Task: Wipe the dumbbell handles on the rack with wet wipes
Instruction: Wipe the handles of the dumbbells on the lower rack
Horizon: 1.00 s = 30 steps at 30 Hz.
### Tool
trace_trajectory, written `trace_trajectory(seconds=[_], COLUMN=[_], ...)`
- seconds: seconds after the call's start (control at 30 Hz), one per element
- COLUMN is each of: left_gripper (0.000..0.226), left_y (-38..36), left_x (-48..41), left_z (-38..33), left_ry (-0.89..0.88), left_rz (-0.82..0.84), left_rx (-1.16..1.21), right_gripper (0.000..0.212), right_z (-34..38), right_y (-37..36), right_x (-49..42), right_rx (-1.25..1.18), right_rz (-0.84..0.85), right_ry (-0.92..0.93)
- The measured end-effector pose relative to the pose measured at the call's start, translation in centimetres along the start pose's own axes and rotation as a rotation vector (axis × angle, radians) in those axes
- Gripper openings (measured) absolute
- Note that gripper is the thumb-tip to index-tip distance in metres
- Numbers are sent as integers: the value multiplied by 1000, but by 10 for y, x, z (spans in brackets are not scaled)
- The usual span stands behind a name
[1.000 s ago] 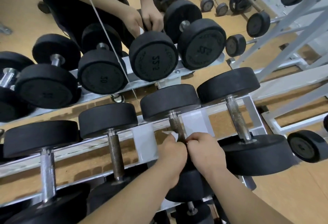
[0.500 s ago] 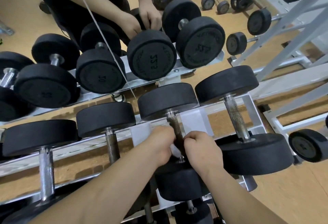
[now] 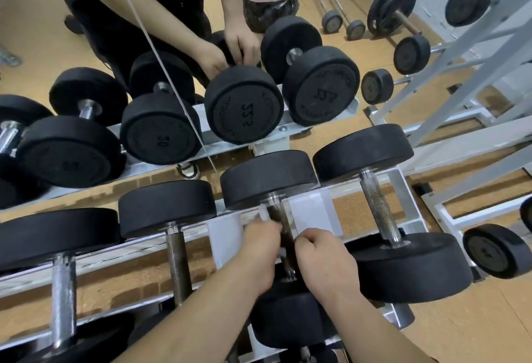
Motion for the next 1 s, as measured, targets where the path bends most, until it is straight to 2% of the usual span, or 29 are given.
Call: trace_trajectory(seconds=[0.07, 0.1, 0.17, 0.3, 0.43, 0.5, 0.7, 0.87, 1.0], left_gripper=[25, 25, 21, 13, 22, 30, 17, 20, 30], left_y=[-5, -6, 1, 8, 1, 4, 11, 3, 7], left_x=[10, 8, -6, -23, 9, 9, -14, 33, 23], left_z=[23, 25, 10, -21, 15, 11, -26, 2, -15], left_ry=[6, 38, 73, 28, 119, 132, 125, 70, 35], left_rz=[49, 75, 50, -39, 148, 180, 37, 21, -29], left_rx=[-161, -157, -73, 153, 172, 198, 322, 85, 70], right_gripper=[21, 22, 23, 25, 24, 23, 23, 23, 24], right_z=[0, 0, 1, 1, 0, 0, -1, -4, -6], right_y=[0, 1, 1, 2, 2, 2, -1, -1, 0], right_x=[-1, -1, -1, 0, -2, -3, -5, -7, -8], right_rx=[5, 4, -1, 2, 11, 8, 23, 24, 12], right_rz=[-4, -7, -12, -16, -25, -34, -40, -30, -44], right_ry=[0, 0, 3, 8, -2, 0, -8, 2, 4])
Point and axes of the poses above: each hand's wrist, its own x-axis away from the middle knuckle, its own y-axis out of the back of the hand, z = x × y, the point moved 5 cm from there along -x, towards the middle knuckle, and after that the axes turned 13 degrees about -x, right-handed, at the moved point
